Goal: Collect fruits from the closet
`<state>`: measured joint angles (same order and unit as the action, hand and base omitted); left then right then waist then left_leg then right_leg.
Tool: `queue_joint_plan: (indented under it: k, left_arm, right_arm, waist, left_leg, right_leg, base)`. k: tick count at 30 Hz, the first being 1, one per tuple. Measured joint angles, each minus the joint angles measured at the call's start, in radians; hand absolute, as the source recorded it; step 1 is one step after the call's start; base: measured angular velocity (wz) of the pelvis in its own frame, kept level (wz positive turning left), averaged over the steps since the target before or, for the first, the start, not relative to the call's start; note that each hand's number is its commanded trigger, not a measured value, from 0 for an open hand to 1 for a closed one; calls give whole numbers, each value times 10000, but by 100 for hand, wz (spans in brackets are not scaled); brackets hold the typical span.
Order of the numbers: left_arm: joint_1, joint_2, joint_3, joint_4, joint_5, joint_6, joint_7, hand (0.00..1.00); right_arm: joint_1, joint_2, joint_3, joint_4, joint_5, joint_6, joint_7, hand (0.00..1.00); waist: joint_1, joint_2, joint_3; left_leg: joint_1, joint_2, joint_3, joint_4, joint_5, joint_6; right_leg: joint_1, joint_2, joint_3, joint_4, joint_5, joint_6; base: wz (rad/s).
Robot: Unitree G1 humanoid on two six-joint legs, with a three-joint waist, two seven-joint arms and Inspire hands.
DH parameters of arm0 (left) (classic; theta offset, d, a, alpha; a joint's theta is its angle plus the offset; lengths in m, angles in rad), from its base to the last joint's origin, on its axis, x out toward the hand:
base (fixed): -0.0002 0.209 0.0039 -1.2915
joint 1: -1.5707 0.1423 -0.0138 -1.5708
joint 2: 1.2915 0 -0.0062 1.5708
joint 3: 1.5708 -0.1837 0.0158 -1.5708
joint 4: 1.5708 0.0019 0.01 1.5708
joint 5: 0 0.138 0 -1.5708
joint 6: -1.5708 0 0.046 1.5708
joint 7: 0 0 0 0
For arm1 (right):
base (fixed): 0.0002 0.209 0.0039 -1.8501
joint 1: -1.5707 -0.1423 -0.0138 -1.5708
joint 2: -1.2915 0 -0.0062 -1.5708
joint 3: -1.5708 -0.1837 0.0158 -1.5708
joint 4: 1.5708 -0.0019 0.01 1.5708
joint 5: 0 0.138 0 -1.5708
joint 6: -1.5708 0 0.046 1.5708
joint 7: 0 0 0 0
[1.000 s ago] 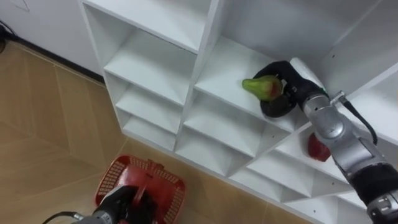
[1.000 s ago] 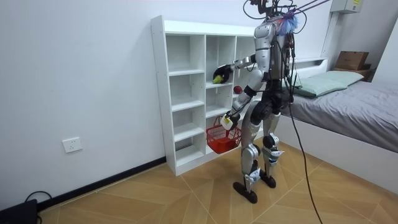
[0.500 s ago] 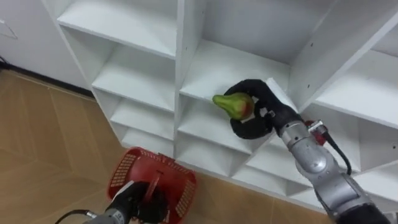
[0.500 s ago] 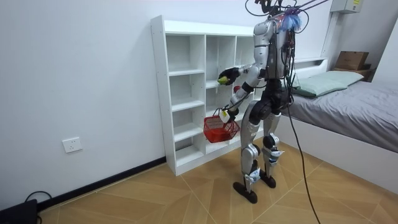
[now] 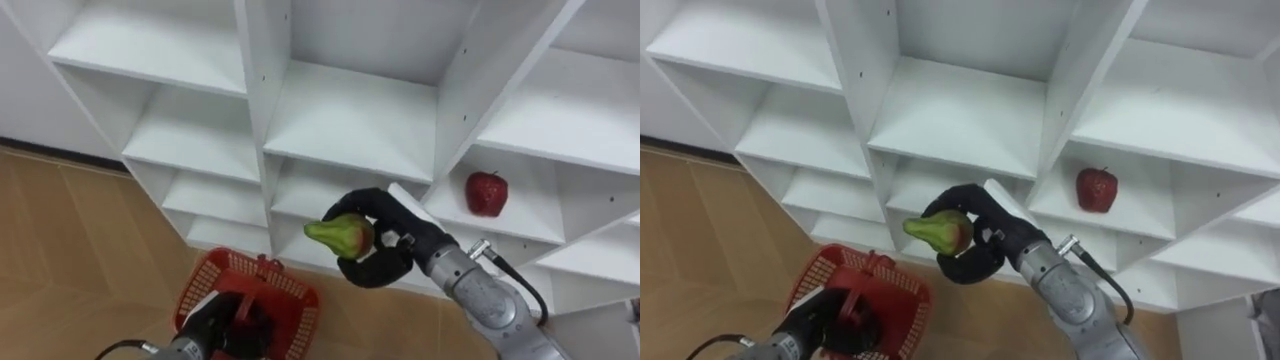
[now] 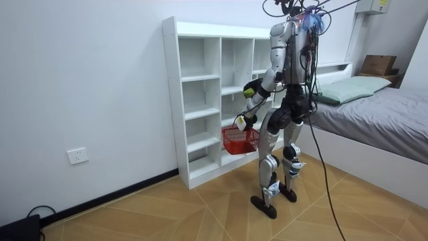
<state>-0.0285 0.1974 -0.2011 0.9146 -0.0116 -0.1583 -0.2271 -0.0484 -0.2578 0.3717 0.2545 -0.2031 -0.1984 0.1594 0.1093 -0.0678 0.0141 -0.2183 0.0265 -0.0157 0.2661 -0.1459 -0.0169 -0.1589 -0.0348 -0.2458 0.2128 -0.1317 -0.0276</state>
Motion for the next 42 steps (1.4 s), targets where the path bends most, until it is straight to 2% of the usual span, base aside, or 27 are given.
queue_joint_plan:
  k: [11,15,20,26,33,42]
  left_arm:
    - [-9,-169,-1,492,21,-20,-20,100]
    - [-11,-224,-54,496,11,-20,-18,100]
    - [-9,-227,-222,419,20,-20,-9,100]
    - [-57,-261,-462,57,-301,-49,-15,100]
    - [-72,-291,-473,-576,-625,-53,-28,100]
    - [-73,-266,-530,-515,-961,-77,-308,100]
  right_arm:
    - [570,58,2,1,-443,8,315,100]
    - [800,35,19,15,-509,8,314,100]
    - [972,17,21,144,-800,-22,264,100]
    - [975,-20,298,1106,-1172,-78,151,100]
    - [1019,-9,307,1447,-1222,37,349,100]
    - [704,8,279,3215,-1641,38,290,100]
  waist:
    - [-197,38,-14]
    - [-238,105,-45]
    - [-253,213,-27]
    - [-233,349,-14]
    - [-269,350,-16]
    - [-310,331,-9]
  left_leg:
    - [-7,0,127,-72,1,7]
    - [25,-5,156,-106,2,8]
    - [-71,-2,153,-88,1,9]
    - [-160,-3,244,-101,2,10]
    - [-315,-10,396,-140,13,27]
    - [-303,-21,397,-153,23,39]
  right_leg:
    - [-163,-2,185,91,-7,11]
    - [-163,-5,226,92,-8,12]
    - [-254,-3,222,90,-9,14]
    - [-399,-90,218,155,-12,19]
    - [-684,-94,257,272,-35,21]
    - [-690,-138,327,266,-43,32]
  base:
    - [-4]
    - [0]
    - [0]
    - [-3]
    - [-5]
    - [0]
